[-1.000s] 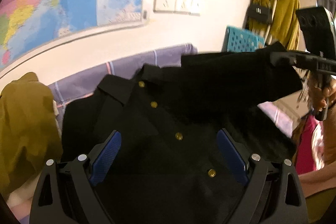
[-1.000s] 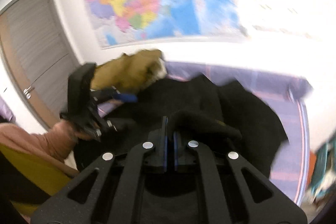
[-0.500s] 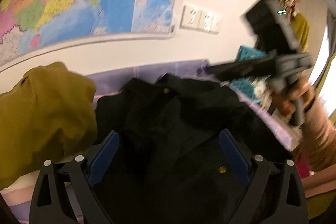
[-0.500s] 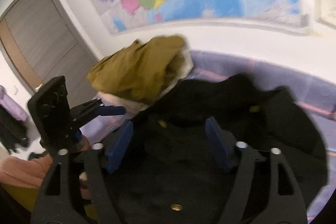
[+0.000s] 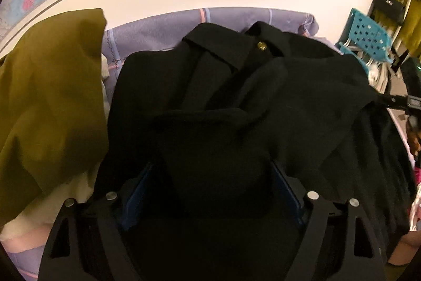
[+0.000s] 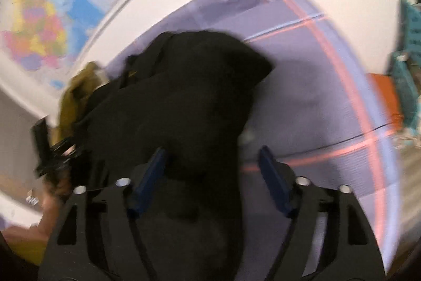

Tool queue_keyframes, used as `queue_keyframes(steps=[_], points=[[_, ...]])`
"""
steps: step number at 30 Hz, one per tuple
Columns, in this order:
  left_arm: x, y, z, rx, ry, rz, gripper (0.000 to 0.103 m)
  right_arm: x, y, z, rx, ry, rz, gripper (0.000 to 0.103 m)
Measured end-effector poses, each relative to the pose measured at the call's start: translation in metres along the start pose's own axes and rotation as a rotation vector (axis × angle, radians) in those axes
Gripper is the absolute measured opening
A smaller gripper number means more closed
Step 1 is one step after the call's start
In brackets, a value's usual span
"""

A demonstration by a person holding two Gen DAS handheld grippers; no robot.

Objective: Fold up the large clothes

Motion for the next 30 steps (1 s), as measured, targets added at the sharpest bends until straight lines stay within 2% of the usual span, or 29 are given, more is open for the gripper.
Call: queue_keyframes(steps=[1, 2, 4, 5, 6, 8, 9, 11, 13, 15, 16, 19, 21, 22, 23, 25, 27, 30], points=[[0.002, 0.000, 0.000, 0.001, 0.005, -0.003, 0.081, 0.001, -0.004, -0.003, -0.023, 0.016, 0.004, 0.051], [0.004, 0.001, 0.000, 0.001, 0.011, -0.008, 0.080, 0.002, -0.005, -0.004, -0.028, 0.021, -0.015, 0.012], [0.005, 0.001, 0.002, 0.004, 0.018, -0.015, 0.074, -0.004, -0.002, 0.001, -0.009, 0.021, 0.002, 0.010], [0.004, 0.003, 0.006, 0.007, 0.016, -0.013, 0.074, -0.017, 0.003, 0.000, -0.054, -0.031, 0.041, 0.009], [0.001, 0.005, 0.008, 0.005, 0.001, -0.008, 0.073, -0.032, 0.008, -0.001, -0.074, -0.040, 0.079, 0.008], [-0.008, 0.009, 0.014, 0.000, -0.031, 0.008, 0.073, -0.053, 0.015, -0.006, -0.102, -0.034, 0.118, 0.008], [-0.013, 0.010, 0.016, 0.007, -0.037, 0.020, 0.074, -0.058, 0.016, -0.008, -0.138, -0.066, 0.125, 0.008], [-0.021, 0.008, 0.015, 0.015, -0.026, 0.038, 0.078, -0.047, 0.020, -0.008, -0.154, -0.112, 0.094, 0.008], [-0.032, 0.003, 0.006, 0.010, -0.014, 0.053, 0.078, -0.030, 0.015, 0.006, -0.116, -0.154, 0.043, 0.009], [-0.045, -0.008, -0.005, 0.004, 0.009, 0.054, 0.080, -0.019, 0.010, 0.017, -0.083, -0.181, 0.031, 0.010], [-0.050, -0.012, -0.008, 0.004, 0.016, 0.054, 0.081, -0.016, 0.008, 0.016, -0.077, -0.180, 0.034, 0.012], [-0.075, -0.038, -0.022, 0.018, 0.050, 0.062, 0.085, -0.021, 0.007, 0.012, -0.075, -0.239, 0.055, 0.035], [-0.086, -0.059, -0.029, 0.016, 0.060, 0.052, 0.086, -0.036, 0.009, -0.003, -0.106, -0.271, 0.113, 0.036], [-0.090, -0.068, -0.031, 0.012, 0.063, 0.046, 0.087, -0.044, 0.010, -0.012, -0.119, -0.266, 0.145, 0.042], [-0.094, -0.080, -0.033, 0.009, 0.069, 0.033, 0.087, -0.052, 0.010, -0.022, -0.132, -0.252, 0.175, 0.054], [-0.097, -0.099, -0.038, 0.011, 0.097, 0.006, 0.087, -0.062, 0.011, -0.047, -0.179, -0.208, 0.220, 0.057], [-0.099, -0.115, -0.046, -0.018, 0.104, -0.015, 0.088, -0.061, 0.010, -0.070, -0.230, -0.186, 0.226, 0.058], [-0.110, -0.141, -0.065, -0.110, 0.049, -0.032, 0.088, -0.036, -0.001, -0.118, -0.332, -0.060, 0.165, 0.060]])
Point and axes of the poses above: each gripper's, at about its wrist camera, not at the fingertips, and x roughly the way its jaws point, z to its right, y to its top, the point moved 4 cm from there along x, roughly the way its jaws point, and after that the axes turned 1 degree about -y, right-handed, at the moved point
